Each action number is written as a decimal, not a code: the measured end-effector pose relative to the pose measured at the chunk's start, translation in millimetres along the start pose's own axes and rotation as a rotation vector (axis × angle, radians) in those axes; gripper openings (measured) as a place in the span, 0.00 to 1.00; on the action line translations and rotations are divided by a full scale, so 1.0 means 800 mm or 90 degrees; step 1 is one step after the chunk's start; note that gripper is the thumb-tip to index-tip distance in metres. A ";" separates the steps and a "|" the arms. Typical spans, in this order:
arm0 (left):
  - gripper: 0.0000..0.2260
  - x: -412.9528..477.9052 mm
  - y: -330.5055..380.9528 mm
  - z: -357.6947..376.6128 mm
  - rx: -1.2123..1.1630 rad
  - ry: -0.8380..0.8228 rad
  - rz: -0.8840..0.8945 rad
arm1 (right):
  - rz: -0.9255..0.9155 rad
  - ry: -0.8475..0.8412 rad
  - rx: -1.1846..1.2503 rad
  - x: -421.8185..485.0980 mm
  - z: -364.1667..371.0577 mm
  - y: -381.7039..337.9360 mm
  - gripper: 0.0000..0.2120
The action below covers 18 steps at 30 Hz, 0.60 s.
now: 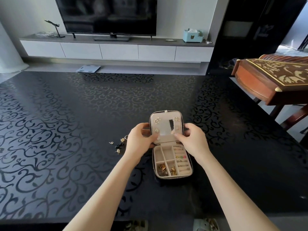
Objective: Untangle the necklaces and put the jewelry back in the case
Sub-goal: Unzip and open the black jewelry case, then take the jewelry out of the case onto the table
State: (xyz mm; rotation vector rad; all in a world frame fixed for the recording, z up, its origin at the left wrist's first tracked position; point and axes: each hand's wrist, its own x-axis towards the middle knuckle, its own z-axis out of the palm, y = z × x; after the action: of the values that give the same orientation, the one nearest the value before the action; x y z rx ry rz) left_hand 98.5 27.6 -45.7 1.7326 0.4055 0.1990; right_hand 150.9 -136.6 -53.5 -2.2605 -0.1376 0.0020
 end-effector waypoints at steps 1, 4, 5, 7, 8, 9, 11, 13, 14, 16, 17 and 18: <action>0.19 0.002 0.000 0.003 -0.013 0.011 0.003 | 0.002 0.017 0.010 0.003 0.000 -0.001 0.19; 0.19 0.004 0.002 0.011 -0.017 0.033 0.010 | 0.021 0.055 0.035 0.011 0.001 -0.005 0.24; 0.18 0.004 0.002 0.011 0.015 0.039 0.019 | 0.026 0.058 0.049 0.012 0.003 -0.005 0.24; 0.16 0.000 0.005 0.008 0.080 0.048 0.045 | 0.023 0.049 0.068 0.014 0.006 -0.006 0.22; 0.15 -0.004 0.008 0.006 0.104 0.037 0.053 | 0.017 0.044 0.067 0.014 0.006 -0.006 0.21; 0.16 -0.009 0.009 0.002 0.128 0.014 0.055 | 0.014 0.038 0.066 0.014 0.005 -0.006 0.21; 0.21 -0.022 0.009 -0.005 0.187 -0.063 0.047 | 0.011 0.020 0.056 0.012 0.003 -0.003 0.22; 0.27 -0.035 0.005 -0.010 0.237 -0.140 0.039 | -0.017 0.018 -0.001 0.007 -0.003 -0.001 0.22; 0.28 -0.040 0.002 -0.012 0.250 -0.163 0.036 | -0.047 0.036 -0.049 0.002 -0.007 -0.003 0.21; 0.28 -0.046 -0.004 -0.014 0.264 -0.183 0.041 | -0.152 0.086 -0.141 -0.014 -0.018 -0.010 0.14; 0.28 -0.047 -0.008 -0.015 0.265 -0.188 0.047 | -0.211 0.088 -0.172 -0.023 -0.023 -0.016 0.09; 0.28 -0.048 -0.011 -0.015 0.266 -0.193 0.053 | -0.255 0.062 -0.201 -0.033 -0.027 -0.022 0.05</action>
State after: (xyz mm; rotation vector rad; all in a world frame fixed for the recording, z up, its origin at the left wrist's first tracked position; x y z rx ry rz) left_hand 57.2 25.7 -47.9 2.1524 0.1571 -0.0986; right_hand 123.6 -144.9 -27.3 -2.5007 -0.5712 -0.3643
